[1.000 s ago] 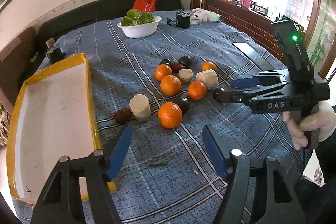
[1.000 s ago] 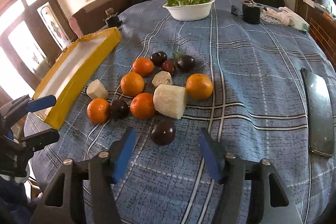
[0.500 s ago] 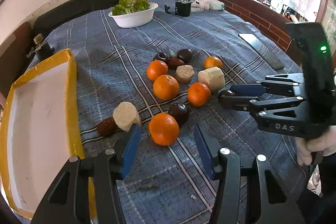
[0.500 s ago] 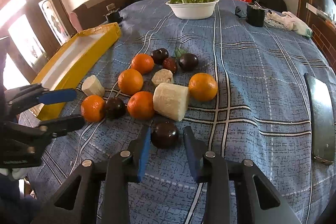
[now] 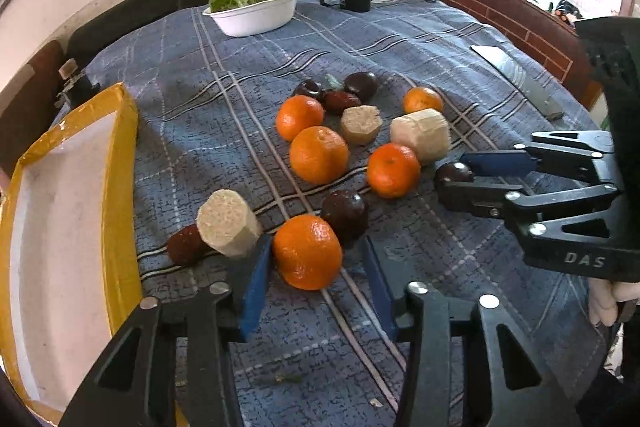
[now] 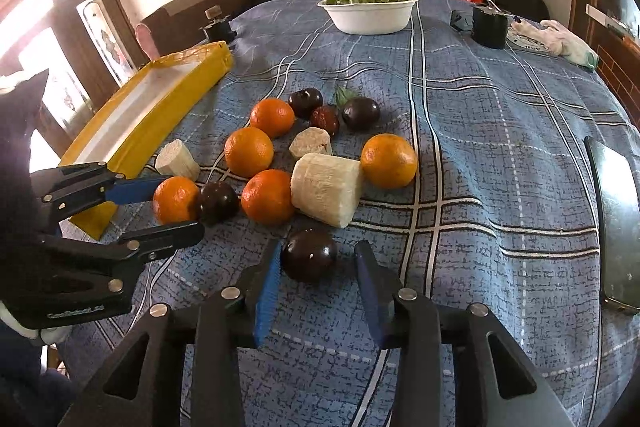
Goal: Organize fruits
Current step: 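Grasp an orange with the left gripper while the right gripper grasps a dark plum, then carry the orange and plum over the tray and open both grippers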
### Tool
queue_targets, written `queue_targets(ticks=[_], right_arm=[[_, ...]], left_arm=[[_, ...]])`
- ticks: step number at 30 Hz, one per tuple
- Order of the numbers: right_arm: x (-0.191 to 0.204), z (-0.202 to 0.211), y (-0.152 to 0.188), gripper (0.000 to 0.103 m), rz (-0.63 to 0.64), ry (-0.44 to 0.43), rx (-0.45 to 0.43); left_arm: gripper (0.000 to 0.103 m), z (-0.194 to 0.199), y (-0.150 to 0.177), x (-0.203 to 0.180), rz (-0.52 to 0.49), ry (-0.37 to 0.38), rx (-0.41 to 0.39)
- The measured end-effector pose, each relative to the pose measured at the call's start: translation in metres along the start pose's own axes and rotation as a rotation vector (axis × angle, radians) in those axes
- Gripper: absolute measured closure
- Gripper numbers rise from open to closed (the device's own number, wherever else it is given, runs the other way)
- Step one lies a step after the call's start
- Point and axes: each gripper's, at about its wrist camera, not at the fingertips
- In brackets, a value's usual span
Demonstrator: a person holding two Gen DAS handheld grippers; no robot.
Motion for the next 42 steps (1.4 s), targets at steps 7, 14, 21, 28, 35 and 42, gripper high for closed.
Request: queue_targets(ticks=[7,14,21,28,35,42], right_arm=[[0.004,0.004,0.001,0.073,0.025,-0.008,-0.022],[0.002,0.016,0.001,0.073,0.002,-0.008,-0.041],[0.006,0.028,-0.005,0.073,-0.038,-0.052,-0.058],[0.024,0.034,-0.024,0.072,-0.081,-0.156,-0.061],[0.061,0.026,-0.066,0.072,-0.083,-0.27,-0.057],[0.11,0.001,-0.118,0.072,-0.023,-0.319,-0.053]], left_arm=[[0.071,0.004,0.003,0.008,0.048,0.024,-0.012],[0.071,0.014,0.002,0.01,0.066,0.042,-0.033],[0.071,0.038,-0.002,0.024,0.11,0.05,-0.084],[0.071,0.064,-0.003,0.059,0.16,0.01,-0.131],[0.071,0.093,-0.008,0.111,0.21,-0.068,-0.167],[0.071,0.106,-0.029,0.16,0.216,-0.135,-0.172]])
Point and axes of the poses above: each gripper's, at about its wrist camera, not at the fingertips, and z roughly against the way its jaws point, x to its left, y to its underside, and after that the axes turned 10 degrees about -x, right-handed
